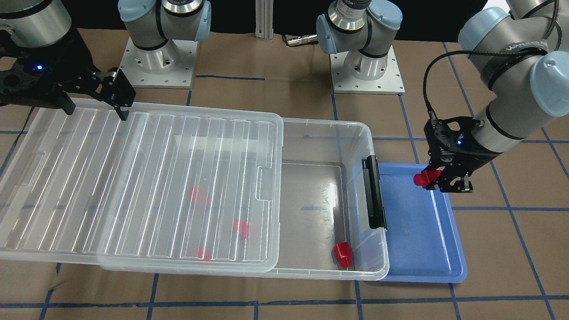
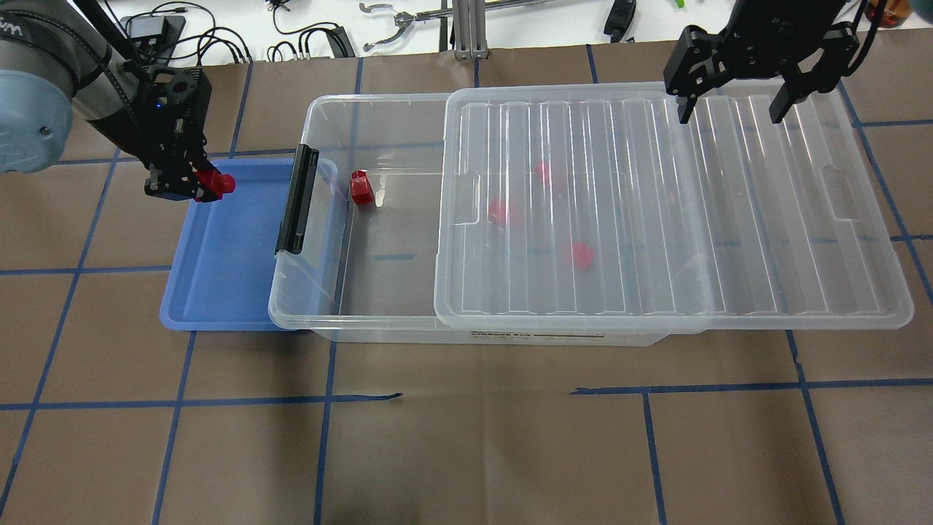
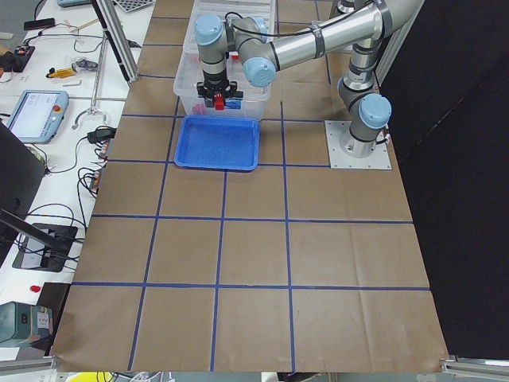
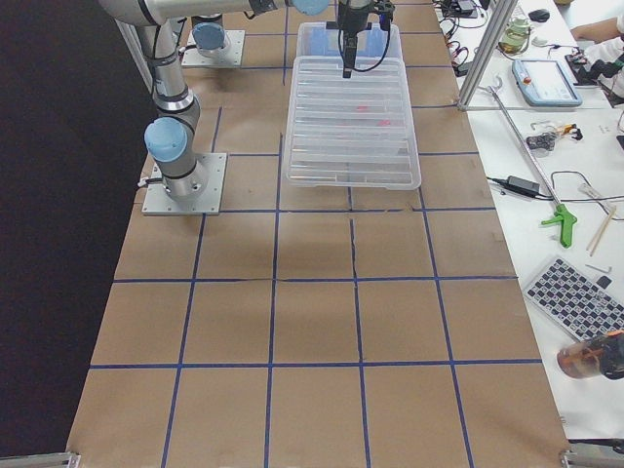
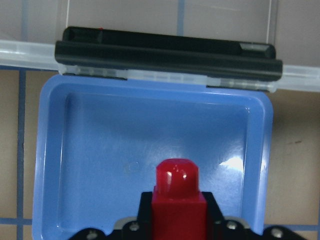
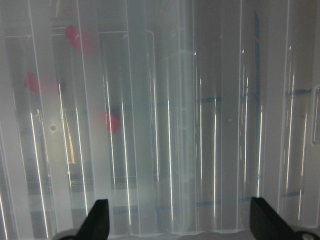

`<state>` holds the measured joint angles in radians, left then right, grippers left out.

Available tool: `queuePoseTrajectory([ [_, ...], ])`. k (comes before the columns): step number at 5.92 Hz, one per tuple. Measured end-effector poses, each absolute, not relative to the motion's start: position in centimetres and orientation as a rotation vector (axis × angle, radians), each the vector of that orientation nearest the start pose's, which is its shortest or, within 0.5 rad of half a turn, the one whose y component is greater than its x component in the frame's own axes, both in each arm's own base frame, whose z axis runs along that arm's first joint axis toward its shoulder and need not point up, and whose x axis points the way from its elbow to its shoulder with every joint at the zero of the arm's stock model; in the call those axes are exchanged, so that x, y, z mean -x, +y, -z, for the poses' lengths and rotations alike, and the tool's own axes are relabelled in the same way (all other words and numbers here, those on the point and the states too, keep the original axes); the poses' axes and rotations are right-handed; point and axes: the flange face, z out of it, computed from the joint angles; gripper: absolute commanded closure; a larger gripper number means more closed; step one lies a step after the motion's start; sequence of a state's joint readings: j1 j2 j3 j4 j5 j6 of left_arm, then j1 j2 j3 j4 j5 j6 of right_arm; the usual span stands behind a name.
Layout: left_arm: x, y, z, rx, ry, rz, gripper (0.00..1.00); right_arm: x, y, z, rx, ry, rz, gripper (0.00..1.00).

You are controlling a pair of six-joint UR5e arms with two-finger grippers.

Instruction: Place red block in blue tray from box

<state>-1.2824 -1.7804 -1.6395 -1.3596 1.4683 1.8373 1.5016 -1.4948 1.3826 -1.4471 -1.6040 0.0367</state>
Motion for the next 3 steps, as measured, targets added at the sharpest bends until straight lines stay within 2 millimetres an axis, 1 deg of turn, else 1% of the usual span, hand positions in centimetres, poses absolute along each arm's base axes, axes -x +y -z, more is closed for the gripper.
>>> queuePoseTrajectory([
  [1, -3.2, -58.6, -33.8, -2.314, 2.303, 0.07, 0.87, -6.4, -53.3, -52.9, -0.19, 3.168, -0.023, 0.0],
  [2, -3.7, -59.5, -31.3, -2.346, 2.285, 0.039, 0.85, -2.5, -53.8, -52.6, -0.158, 3.168, -0.031, 0.0],
  [3, -3.9, -59.9, -28.8, -2.361, 2.284, 0.011, 0.84, 1.6, -54.1, -52.1, -0.13, 3.167, -0.045, 0.0],
])
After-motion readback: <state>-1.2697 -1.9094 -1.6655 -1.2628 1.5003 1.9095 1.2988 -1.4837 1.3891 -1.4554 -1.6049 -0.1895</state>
